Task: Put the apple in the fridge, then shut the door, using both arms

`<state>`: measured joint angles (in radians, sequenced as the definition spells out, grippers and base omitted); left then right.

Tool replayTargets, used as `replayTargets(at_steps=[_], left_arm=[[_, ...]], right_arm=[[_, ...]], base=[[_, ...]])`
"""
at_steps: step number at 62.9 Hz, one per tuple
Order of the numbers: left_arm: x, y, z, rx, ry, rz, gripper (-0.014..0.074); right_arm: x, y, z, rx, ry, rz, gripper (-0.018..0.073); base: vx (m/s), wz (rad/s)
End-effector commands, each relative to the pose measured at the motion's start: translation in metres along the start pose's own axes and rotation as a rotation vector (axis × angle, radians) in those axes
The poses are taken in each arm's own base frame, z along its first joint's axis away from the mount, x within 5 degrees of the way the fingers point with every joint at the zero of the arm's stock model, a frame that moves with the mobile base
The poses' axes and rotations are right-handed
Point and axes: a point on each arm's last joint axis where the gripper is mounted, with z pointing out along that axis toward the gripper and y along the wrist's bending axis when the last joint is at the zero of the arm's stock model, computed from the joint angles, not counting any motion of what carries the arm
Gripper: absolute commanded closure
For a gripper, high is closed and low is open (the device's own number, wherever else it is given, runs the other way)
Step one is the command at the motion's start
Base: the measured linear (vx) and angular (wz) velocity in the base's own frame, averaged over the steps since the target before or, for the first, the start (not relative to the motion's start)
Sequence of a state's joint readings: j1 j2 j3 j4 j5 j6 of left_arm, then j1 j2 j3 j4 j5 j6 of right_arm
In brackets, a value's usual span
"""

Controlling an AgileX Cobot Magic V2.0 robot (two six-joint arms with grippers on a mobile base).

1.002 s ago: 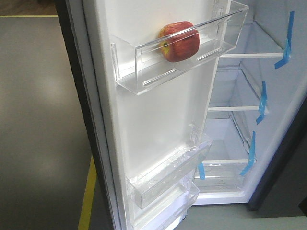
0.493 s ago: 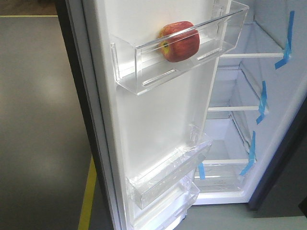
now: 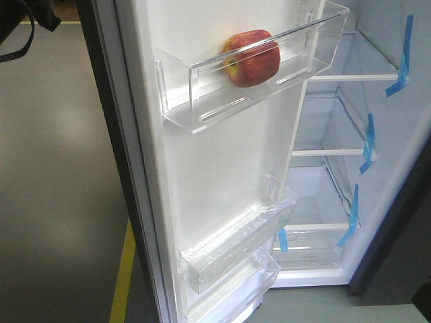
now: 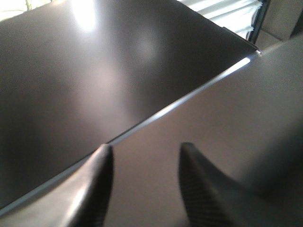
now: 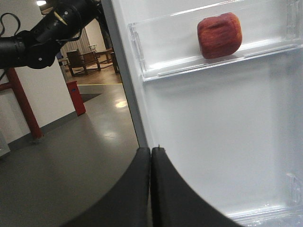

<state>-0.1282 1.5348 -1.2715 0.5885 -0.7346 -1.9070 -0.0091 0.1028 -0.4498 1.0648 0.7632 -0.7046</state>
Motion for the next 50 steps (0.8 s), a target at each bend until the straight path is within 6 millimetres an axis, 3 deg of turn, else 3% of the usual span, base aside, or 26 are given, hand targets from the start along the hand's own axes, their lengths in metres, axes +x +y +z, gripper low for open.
replayTargets(at_steps=[1,12,36,50], left_arm=[[-0.007,-0.028,0.004,0.158,0.026,-0.028,0.0234],[-0.002,-0.02,0.006,0.197,0.133,-0.101,0.0234],[0.017,-0.03,-0.001,0.322,0.341,-0.071,0.0234],[0.044,-0.04,-0.003,0.419,0.496,-0.072,0.0253]], right_arm=[[-0.01,0.001,0.0,0.0,-0.045,0.017,0.0563],[-0.008,0.002,0.0,-0.015,-0.028,0.017,0.0563],[-0.008,0.002,0.0,-0.015,-0.029,0.017,0.0563],[-0.009,0.002,0.0,-0.015,-0.033,0.023,0.0563]], base=[[0.0,0.0],[0.0,0.0],[0.0,0.0],[0.0,0.0]])
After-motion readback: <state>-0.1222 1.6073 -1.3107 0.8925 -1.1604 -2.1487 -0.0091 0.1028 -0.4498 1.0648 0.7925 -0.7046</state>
